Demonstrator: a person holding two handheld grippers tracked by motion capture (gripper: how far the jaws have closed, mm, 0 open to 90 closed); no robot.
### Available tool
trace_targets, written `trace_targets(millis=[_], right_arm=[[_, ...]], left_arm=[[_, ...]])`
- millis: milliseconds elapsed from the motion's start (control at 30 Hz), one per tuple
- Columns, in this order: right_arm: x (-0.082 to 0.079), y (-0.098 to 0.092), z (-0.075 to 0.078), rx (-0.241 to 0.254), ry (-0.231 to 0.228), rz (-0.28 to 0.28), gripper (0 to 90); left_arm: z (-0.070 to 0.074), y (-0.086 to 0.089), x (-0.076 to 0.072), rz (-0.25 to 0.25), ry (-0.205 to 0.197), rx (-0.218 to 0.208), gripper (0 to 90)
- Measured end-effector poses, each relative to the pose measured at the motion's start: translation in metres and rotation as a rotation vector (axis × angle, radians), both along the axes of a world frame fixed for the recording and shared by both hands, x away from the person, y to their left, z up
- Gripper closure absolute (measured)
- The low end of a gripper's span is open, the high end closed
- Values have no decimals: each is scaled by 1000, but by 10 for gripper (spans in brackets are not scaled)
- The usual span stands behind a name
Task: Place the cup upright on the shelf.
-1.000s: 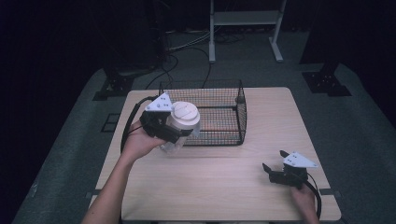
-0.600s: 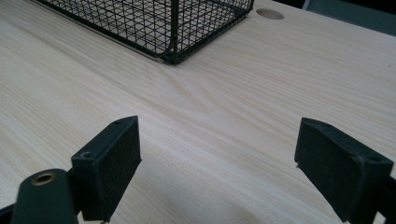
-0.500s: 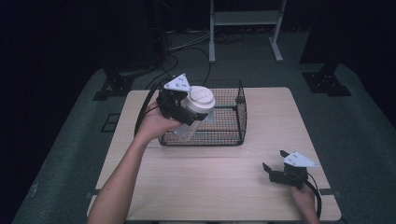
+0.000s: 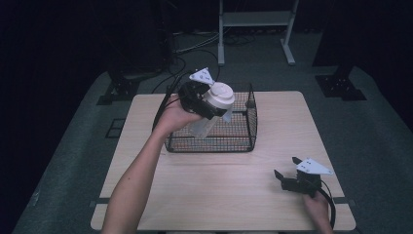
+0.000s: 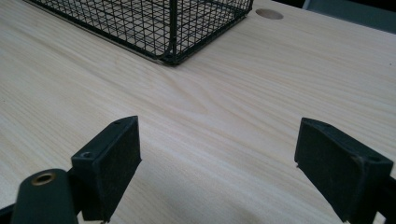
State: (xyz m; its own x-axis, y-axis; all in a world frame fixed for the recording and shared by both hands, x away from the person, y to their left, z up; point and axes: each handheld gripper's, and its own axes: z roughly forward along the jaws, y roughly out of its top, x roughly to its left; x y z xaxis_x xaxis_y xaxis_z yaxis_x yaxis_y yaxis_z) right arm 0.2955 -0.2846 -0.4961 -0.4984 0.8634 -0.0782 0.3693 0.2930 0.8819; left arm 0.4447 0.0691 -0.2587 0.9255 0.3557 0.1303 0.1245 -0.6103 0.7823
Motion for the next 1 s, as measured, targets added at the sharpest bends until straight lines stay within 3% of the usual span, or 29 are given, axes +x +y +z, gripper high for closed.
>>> trace_targets(millis=[433, 700, 833, 867, 1000], right_arm=[[0, -1, 0, 5, 2, 0, 135], [0, -2, 0, 9, -3, 2, 135], [2, -2, 1, 22, -1, -5, 135], [2, -2, 1, 20, -5, -3, 135], [1, -2, 1, 16, 0, -2, 135]], left_arm=[[1, -16, 36, 30, 14, -3, 154], [-8, -20, 56, 60, 35, -13, 154], [-14, -22, 65, 74, 43, 3, 154], [-17, -22, 70, 87, 53, -20, 154], [-24, -24, 76, 95, 65, -25, 154]])
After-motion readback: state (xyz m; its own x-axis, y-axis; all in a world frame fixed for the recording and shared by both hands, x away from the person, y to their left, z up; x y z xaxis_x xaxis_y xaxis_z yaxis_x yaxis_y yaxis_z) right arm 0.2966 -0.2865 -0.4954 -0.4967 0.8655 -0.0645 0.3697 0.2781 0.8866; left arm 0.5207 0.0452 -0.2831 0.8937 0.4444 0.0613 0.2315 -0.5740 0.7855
